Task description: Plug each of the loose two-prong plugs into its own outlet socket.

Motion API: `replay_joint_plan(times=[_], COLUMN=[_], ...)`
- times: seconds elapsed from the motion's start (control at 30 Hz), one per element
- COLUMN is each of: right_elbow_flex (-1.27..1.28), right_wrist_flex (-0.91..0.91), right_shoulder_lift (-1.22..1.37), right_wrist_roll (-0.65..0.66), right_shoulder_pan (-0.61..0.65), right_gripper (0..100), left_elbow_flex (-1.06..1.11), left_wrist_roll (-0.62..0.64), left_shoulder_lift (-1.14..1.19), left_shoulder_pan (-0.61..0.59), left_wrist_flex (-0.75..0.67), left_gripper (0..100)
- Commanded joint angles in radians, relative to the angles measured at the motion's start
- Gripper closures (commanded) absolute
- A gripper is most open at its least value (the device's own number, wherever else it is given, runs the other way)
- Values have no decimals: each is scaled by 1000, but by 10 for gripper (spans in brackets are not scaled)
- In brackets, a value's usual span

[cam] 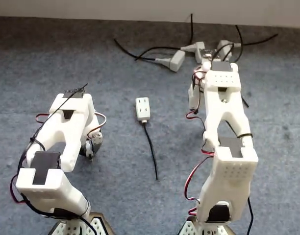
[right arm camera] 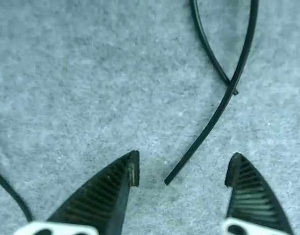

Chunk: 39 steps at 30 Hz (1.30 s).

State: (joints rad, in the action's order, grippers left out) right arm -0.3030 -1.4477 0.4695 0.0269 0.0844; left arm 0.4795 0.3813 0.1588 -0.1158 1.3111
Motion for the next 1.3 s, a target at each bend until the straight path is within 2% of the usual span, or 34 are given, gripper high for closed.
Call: replay_joint_plan(times=[0.0, 0.2, 0.33, 0.53, 0.9, 1.07, 1.27], right_elbow_flex=[-4, -12, -36, -87, -101, -101, -93], right_wrist_flex=[10, 10, 18, 19, 16, 15, 15], right_shoulder_lift=[-62, -19, 54, 119, 131, 130, 131], right_wrist_roll=[0, 0, 0, 0, 0, 0, 0], right_shoulder_pan=[-7, -7, -7, -12, 7, 21, 51], right_gripper=[717, 717, 717, 717, 717, 717, 717], left_elbow_flex=[4, -30, -166, -450, -992, -1038, -889], left_wrist_roll=[3, 9, 14, 141, 149, 144, 143], left_shoulder_lift=[-2, -13, -15, -15, -16, -142, -470], left_shoulder_pan=[-12, 31, 120, 243, 460, 444, 340], left_wrist_flex=[2, -5, 26, 103, 422, 457, 456], left_gripper=[982, 994, 994, 994, 994, 994, 994])
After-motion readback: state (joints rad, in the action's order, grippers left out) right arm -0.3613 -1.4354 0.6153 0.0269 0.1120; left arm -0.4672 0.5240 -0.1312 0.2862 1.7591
